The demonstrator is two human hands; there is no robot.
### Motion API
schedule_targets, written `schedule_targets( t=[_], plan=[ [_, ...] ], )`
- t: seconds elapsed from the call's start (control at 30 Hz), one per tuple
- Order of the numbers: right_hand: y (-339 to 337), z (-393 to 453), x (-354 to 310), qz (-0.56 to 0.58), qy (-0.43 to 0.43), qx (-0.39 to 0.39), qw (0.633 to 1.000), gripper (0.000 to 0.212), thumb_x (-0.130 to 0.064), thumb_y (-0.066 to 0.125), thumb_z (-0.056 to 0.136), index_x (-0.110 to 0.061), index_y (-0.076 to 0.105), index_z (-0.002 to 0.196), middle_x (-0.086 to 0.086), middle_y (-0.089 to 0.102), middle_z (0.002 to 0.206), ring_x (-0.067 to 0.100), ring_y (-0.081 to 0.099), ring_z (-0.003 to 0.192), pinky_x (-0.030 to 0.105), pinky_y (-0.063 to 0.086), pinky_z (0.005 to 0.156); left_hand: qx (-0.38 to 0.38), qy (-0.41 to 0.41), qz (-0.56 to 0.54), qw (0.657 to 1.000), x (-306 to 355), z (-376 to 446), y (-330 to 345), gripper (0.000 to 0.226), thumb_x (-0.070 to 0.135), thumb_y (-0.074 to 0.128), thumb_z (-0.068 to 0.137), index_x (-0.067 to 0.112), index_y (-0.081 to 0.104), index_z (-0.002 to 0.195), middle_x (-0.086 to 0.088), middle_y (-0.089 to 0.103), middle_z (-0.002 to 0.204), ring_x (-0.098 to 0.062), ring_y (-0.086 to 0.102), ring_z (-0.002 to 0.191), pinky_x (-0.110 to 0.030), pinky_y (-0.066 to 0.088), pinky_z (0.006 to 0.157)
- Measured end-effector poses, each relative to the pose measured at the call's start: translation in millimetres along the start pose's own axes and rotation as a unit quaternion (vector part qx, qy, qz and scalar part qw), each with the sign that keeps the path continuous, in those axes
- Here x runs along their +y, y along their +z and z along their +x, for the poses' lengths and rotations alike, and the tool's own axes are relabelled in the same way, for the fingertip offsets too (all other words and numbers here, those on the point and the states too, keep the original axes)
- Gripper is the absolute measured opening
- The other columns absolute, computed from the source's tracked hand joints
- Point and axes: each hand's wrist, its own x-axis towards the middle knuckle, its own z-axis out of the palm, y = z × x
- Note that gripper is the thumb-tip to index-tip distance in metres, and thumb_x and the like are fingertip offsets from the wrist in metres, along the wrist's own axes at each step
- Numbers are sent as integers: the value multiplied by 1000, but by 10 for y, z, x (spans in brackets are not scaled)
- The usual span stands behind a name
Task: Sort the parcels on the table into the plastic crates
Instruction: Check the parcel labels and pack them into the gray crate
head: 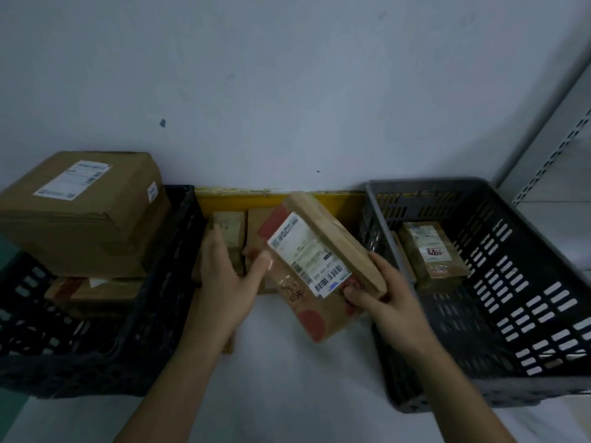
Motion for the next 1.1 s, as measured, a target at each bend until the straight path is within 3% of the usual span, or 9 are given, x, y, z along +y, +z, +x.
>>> schedule_targets(
  t=[0.07,0.13,0.3,0.43,0.57,0.7,0.83,1.0,1.1],
  plan=[
    [-170,73,-205,-102,-25,-35,994,97,-52,93,74,-48,45,158,-21,44,146,5,50,133,19,47,100,7,101,85,991,214,98,-135,111,84,58,85,37,3,169,11,1,178,-12,-1,164,-45,11,130],
    [-306,131,-427,-173,-38,-60,982,101,-37,94,78,-41,39,163,-23,37,144,3,43,128,11,40,92,-67,201,203,956,440,207,-217,110,83,59,84,39,6,169,11,0,178,-13,-5,164,-51,5,131],
    [-475,273,-1000,-239,-67,-131,960,103,-40,96,76,-44,40,162,-30,33,147,9,43,134,41,45,114,-281,267,362,848,816,409,-207,118,88,61,81,42,-3,169,9,-9,178,-13,-10,163,-53,-7,132],
    [-493,322,-1341,-274,-86,-200,937,102,-30,96,77,-44,41,162,-33,31,146,6,40,135,36,40,114,-310,268,417,812,839,505,-112,124,97,55,74,46,-10,166,9,-4,179,-17,-2,164,-59,-2,131],
    [-451,381,-1407,-253,-133,-197,938,102,-30,93,83,-46,34,165,-31,30,156,-4,37,139,29,38,115,-348,222,269,870,734,507,-94,118,87,65,77,51,-3,166,13,18,172,-16,29,155,-46,35,124],
    [-449,377,-1160,-193,-160,-95,963,98,-67,75,90,-45,21,169,-17,33,169,4,38,152,34,38,121,-358,88,-17,929,551,393,-85,101,75,73,84,53,17,164,9,55,153,-12,65,130,-43,58,103],
    [-278,156,-700,-44,-120,33,991,92,-75,73,86,-49,31,163,-24,43,162,3,49,146,39,47,118,-288,-51,-186,938,543,234,-135,71,67,61,87,40,52,152,10,78,125,-13,76,112,-28,63,85],
    [128,-233,-511,108,-34,-26,993,57,-47,64,95,-51,46,148,-33,65,137,-10,64,123,16,57,97,-248,-136,-294,913,551,133,-13,50,65,44,96,39,64,133,5,78,125,-18,75,116,-38,60,95],
    [160,-296,-500,107,-34,-47,993,63,-57,64,102,-58,35,158,-35,53,153,-9,52,140,22,47,112,-235,-162,-306,908,551,47,106,52,67,40,102,37,67,134,1,77,128,-21,75,117,-48,55,107]
  ],
)
